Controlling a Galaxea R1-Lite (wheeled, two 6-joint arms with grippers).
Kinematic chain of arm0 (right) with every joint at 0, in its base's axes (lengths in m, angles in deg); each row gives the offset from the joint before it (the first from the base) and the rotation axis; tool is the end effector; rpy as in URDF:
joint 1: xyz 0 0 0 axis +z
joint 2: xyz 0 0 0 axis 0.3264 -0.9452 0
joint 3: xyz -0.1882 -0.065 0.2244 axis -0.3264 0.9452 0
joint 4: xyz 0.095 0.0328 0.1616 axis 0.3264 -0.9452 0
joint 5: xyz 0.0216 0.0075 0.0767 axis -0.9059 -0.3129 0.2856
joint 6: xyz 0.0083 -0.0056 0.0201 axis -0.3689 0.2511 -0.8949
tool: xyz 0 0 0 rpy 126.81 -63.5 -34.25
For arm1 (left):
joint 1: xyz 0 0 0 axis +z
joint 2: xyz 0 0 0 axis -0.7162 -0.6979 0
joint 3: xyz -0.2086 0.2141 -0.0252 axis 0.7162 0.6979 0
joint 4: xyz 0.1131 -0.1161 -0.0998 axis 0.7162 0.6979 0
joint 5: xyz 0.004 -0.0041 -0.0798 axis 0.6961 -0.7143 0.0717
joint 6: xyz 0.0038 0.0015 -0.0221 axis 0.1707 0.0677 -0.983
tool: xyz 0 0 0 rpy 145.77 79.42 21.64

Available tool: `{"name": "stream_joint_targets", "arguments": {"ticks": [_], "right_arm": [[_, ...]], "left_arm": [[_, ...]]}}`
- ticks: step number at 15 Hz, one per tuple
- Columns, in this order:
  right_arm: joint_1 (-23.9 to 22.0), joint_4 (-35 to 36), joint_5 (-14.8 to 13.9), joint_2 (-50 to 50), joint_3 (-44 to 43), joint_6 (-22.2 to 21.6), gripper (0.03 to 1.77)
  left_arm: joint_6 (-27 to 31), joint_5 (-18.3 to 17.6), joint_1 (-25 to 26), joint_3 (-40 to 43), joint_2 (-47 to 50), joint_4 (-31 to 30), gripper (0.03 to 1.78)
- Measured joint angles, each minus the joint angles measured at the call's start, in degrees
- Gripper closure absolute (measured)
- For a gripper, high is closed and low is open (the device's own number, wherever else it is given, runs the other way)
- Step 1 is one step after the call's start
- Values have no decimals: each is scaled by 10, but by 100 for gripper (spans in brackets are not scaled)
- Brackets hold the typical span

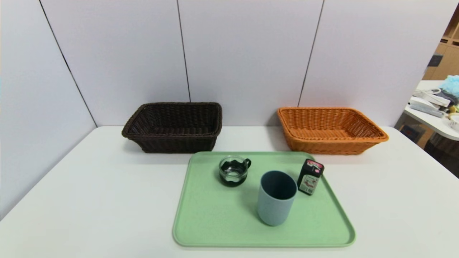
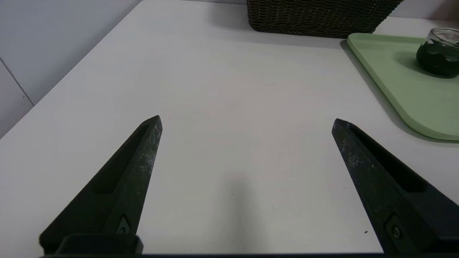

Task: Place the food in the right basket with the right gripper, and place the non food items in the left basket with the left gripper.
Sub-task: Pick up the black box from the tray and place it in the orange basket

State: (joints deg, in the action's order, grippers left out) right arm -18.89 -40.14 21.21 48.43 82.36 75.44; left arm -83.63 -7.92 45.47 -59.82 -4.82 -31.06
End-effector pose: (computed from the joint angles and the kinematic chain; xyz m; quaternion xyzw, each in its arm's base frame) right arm -0.0239 0.0001 0.0767 0.0101 0.0058 0.0035 0.9999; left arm -0.0228 0.0008 0.0758 -0.0427 -0.0021 0.0136 0.9990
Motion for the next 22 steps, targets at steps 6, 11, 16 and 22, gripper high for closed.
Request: {"name": "stream_joint_targets", "arguments": {"ticks": [6,11,16,22], "right_arm": [[0,0,0,0,0,-1,10],[0,0,0,0,0,-1,10],[0,0,0,0,0,0,10],[0,0,0,0,0,0,10]], "left_arm": [[0,0,0,0,0,0,12],[0,0,0,0,0,0,12],[0,0,0,0,0,0,12],[2,0,0,0,0,0,12]]}}
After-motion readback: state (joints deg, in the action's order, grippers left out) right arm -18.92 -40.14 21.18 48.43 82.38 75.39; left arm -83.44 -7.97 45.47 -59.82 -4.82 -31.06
